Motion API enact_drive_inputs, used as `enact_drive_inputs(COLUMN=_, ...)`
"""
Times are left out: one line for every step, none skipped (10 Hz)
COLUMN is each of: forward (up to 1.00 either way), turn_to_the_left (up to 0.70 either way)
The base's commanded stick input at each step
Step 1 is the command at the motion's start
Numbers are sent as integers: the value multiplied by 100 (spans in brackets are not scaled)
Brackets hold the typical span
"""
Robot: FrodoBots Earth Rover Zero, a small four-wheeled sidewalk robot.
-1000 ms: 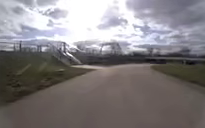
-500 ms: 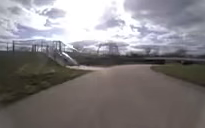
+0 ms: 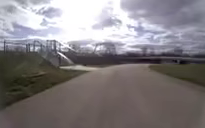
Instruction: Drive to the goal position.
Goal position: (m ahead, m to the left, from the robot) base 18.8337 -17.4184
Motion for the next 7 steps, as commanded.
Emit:
enact_drive_inputs(forward=100, turn_to_the_left=-40)
enact_drive_inputs(forward=100, turn_to_the_left=-39)
enact_drive_inputs(forward=100, turn_to_the_left=-1)
enact_drive_inputs(forward=100, turn_to_the_left=0)
enact_drive_inputs(forward=100, turn_to_the_left=0)
enact_drive_inputs(forward=100, turn_to_the_left=0)
enact_drive_inputs(forward=100, turn_to_the_left=0)
